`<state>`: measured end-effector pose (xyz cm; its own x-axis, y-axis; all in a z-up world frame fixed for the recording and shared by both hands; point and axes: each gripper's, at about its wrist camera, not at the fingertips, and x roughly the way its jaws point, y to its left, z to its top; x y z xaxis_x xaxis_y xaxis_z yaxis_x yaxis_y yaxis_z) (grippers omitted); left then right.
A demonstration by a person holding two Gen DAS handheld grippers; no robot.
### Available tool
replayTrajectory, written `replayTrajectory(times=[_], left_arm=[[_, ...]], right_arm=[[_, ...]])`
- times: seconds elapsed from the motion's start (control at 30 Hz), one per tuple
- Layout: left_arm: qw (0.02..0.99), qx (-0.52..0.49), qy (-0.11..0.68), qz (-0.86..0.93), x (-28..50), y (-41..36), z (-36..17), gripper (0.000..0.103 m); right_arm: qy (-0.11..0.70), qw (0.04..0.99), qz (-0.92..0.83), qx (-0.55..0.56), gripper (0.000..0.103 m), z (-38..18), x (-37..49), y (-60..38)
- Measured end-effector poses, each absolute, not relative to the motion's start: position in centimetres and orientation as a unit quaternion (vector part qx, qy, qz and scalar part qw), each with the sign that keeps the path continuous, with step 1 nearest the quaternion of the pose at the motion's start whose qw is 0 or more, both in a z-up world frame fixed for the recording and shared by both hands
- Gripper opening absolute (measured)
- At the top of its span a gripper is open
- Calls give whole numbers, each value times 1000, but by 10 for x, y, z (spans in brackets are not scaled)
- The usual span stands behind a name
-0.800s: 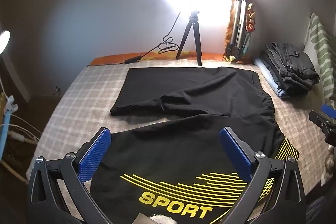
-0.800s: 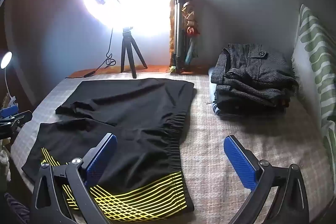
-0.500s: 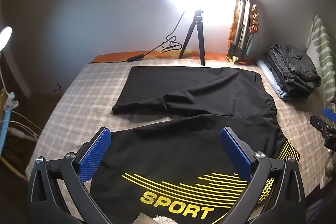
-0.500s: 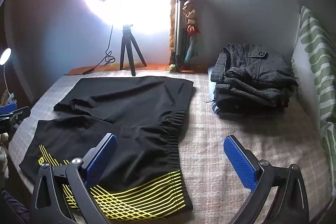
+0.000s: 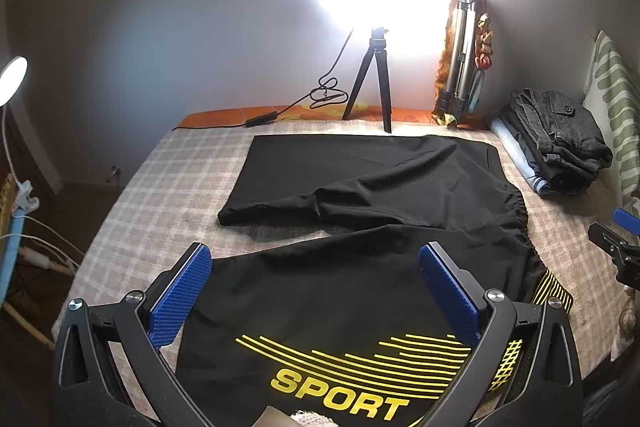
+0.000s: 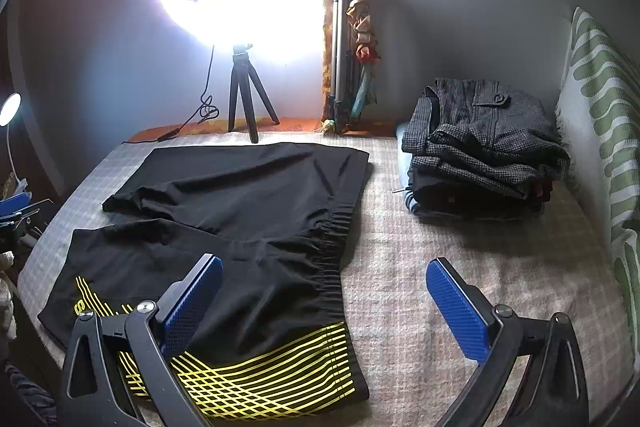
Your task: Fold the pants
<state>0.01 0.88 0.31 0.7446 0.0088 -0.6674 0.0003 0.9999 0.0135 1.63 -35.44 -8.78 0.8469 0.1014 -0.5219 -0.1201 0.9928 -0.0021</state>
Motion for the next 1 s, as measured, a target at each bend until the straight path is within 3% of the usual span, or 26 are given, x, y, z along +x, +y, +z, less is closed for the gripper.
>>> replayTrajectory(times=[1.0], left_arm=[[935,7,355,8,0,8,3,103]], right_arm=[[275,959,59,-16,101,-91,18,-356]])
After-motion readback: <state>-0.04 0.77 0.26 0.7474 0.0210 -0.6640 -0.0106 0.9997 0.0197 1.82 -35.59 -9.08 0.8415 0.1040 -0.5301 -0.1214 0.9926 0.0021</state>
